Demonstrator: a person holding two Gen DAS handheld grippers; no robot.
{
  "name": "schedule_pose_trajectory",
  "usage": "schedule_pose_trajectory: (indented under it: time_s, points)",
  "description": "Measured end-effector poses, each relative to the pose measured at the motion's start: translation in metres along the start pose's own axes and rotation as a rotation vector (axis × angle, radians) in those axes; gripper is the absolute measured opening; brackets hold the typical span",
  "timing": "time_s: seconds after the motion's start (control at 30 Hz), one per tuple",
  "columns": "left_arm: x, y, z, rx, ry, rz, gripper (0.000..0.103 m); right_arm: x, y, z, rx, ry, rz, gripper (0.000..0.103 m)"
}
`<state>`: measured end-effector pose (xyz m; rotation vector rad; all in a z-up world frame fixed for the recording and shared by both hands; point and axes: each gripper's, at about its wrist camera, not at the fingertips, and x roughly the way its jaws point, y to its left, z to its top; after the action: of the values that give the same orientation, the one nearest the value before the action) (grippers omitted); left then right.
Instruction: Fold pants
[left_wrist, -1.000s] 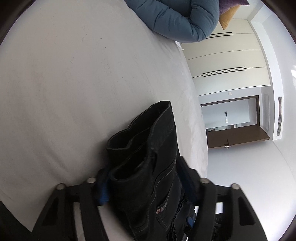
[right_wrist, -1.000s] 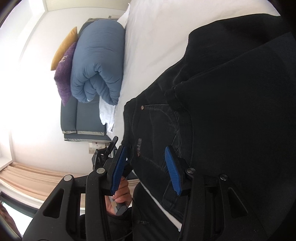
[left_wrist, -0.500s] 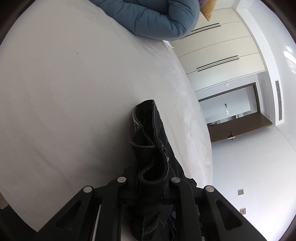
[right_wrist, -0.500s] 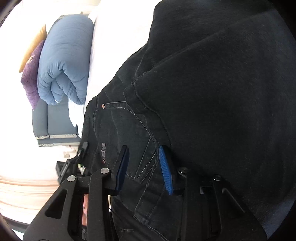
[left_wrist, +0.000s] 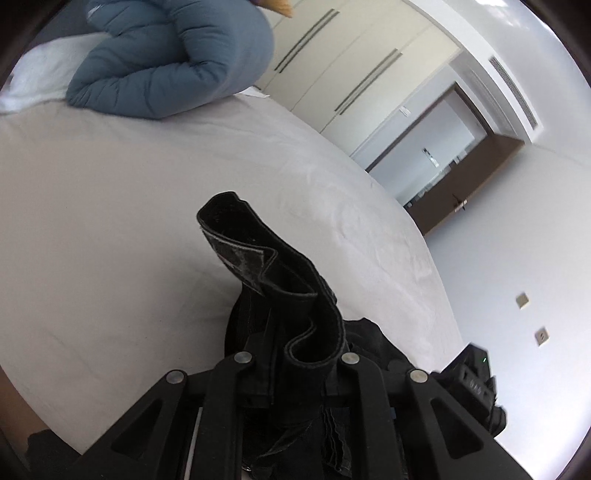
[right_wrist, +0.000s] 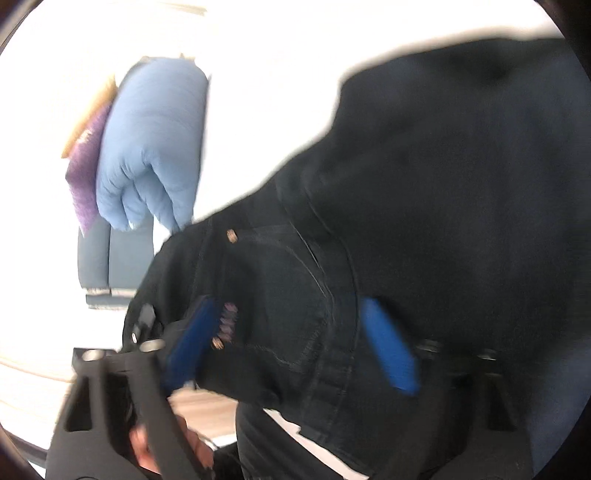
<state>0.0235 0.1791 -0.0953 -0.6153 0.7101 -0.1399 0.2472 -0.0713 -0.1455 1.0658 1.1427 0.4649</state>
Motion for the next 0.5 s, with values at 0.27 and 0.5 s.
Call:
schedule_pose_trajectory:
  time_s: [0.27, 0.5]
  points:
    - [0.022, -0.116, -0.056, 0.366, 0.070, 0.006, 0.015, -0.042, 0.067, 0.022, -0.197, 0.114, 0.102, 0.089]
    - [0.047, -0.164, -0.103, 0.508, 0.143, 0.011, 0.015, -0.074, 0.082, 0.022, -0.328, 0.155, 0.028, 0.089]
